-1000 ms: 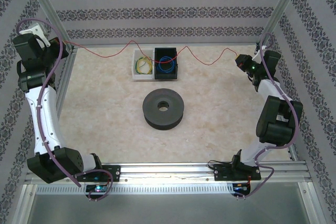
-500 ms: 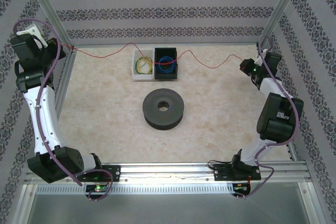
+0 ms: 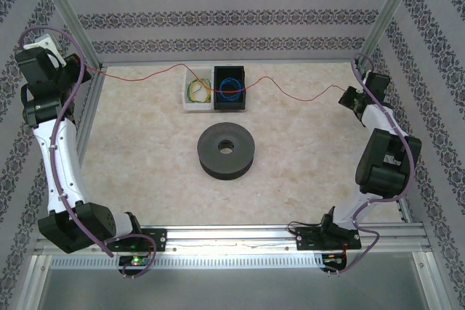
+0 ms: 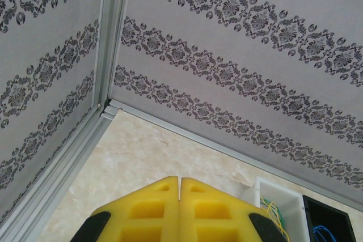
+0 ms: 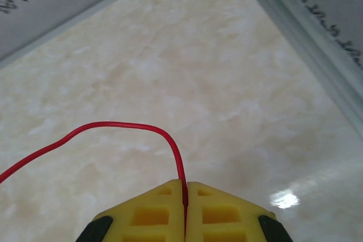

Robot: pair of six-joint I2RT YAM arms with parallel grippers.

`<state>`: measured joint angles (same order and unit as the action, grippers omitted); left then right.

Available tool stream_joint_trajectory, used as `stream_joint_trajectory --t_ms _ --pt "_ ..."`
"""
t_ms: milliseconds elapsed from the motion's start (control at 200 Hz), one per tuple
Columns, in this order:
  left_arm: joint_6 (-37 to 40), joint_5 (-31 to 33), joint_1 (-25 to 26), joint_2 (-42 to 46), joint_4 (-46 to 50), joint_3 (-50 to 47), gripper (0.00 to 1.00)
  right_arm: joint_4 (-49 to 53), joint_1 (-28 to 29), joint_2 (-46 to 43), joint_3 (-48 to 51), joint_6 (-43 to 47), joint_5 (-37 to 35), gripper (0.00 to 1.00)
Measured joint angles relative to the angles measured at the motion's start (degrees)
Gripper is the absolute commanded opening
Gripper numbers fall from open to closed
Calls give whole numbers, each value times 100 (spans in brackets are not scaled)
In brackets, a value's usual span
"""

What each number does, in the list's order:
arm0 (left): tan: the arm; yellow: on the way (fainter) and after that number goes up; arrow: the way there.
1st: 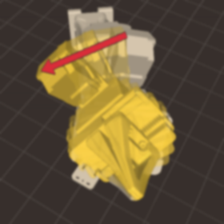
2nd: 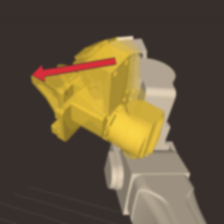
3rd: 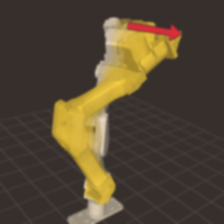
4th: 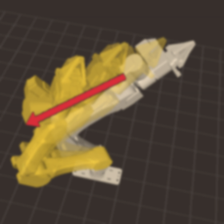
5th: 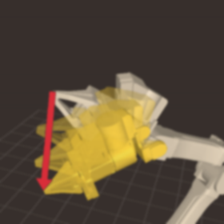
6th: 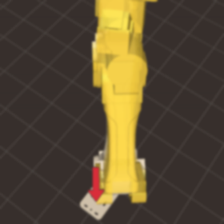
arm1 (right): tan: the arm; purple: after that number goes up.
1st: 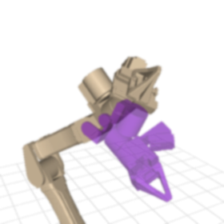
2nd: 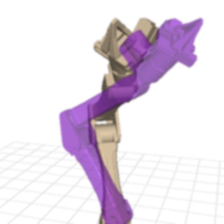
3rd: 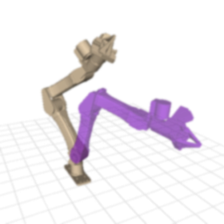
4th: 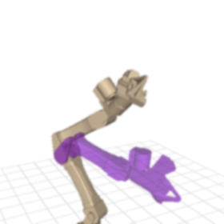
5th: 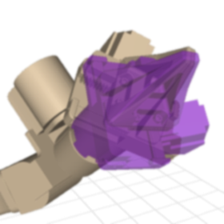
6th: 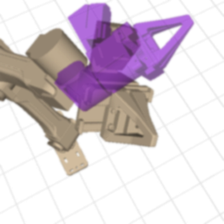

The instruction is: Wrap the cables

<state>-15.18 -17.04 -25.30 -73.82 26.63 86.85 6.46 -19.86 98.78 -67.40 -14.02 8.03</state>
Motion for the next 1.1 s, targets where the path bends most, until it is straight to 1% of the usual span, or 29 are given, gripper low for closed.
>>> stream_joint_trajectory --t_ms 390,480,545,610,645,774,904,1004,1099 --pt "20 22 0 0 2 0 0 387 52 0 -35 651 -1882 0" --pt "22 22 0 0 2 0 0 389 136 0 -35 800 -2194 0" --pt "22 22 0 0 0 0 0 385 177 0 -35 863 -2275 0" --pt "22 22 0 0 2 0 0 304 199 -7 -7 890 -2203 0" --pt "22 17 0 0 0 -4 0 186 201 -48 70 887 -2052 0" --pt "11 -42 0 52 -37 -199 0 -229 328 -372 527 813 -1246 0" --pt "-37 -107 17 175 -98 -599 0 -511 684 -527 627 688 -535 0" --pt "-70 -85 122 310 -190 -951 0 -581 979 -446 525 610 -341 0" --pt "-74 -37 358 439 -240 -1231 0 -573 1113 -129 199 387 -372 0"
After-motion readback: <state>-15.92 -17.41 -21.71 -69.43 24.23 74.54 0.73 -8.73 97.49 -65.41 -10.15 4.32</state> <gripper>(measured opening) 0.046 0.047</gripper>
